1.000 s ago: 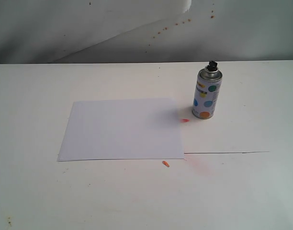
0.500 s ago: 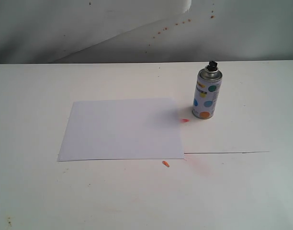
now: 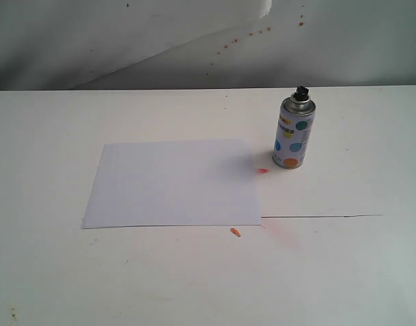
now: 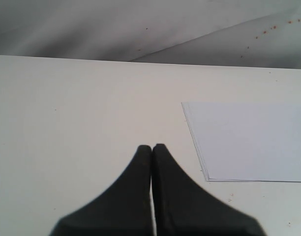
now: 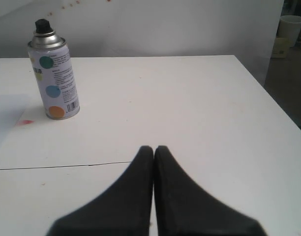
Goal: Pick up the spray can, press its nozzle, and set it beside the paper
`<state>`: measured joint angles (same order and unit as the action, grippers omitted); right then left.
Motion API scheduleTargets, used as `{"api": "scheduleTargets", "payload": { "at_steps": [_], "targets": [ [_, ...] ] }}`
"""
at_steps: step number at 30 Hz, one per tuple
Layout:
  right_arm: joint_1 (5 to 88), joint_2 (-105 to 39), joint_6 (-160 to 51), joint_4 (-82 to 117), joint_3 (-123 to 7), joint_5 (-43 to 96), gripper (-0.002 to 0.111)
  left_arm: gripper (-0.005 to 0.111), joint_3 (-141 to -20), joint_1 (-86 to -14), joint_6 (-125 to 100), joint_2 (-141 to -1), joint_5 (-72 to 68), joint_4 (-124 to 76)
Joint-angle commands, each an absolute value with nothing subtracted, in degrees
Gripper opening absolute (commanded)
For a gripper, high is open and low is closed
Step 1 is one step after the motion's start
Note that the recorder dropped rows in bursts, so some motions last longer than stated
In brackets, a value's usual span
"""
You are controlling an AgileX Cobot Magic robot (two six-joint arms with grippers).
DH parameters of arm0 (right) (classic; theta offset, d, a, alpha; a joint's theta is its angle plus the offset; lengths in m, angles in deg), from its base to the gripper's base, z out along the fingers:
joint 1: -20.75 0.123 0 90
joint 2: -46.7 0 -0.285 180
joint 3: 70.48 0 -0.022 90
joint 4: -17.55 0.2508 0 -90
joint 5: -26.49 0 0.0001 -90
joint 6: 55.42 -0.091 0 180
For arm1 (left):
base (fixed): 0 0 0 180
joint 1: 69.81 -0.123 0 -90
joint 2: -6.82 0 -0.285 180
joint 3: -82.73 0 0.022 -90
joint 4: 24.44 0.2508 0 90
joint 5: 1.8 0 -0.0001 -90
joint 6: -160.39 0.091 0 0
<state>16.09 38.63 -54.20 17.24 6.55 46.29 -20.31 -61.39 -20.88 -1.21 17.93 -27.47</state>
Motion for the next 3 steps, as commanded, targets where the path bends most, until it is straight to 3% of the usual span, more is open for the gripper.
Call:
{"api": "scheduleTargets", "payload": {
  "at_steps": [1, 3],
  "targets": [
    [16.3, 38.9, -54.1, 17.1, 6.7, 46.1, 0.000, 0.000, -20.1, -61.6, -20.8, -1.0, 17.8, -27.9],
    [16.3, 38.9, -54.1, 17.1, 6.7, 46.1, 0.000, 0.000, -20.1, -61.6, -20.8, -1.0, 17.8, -27.9]
  ]
}}
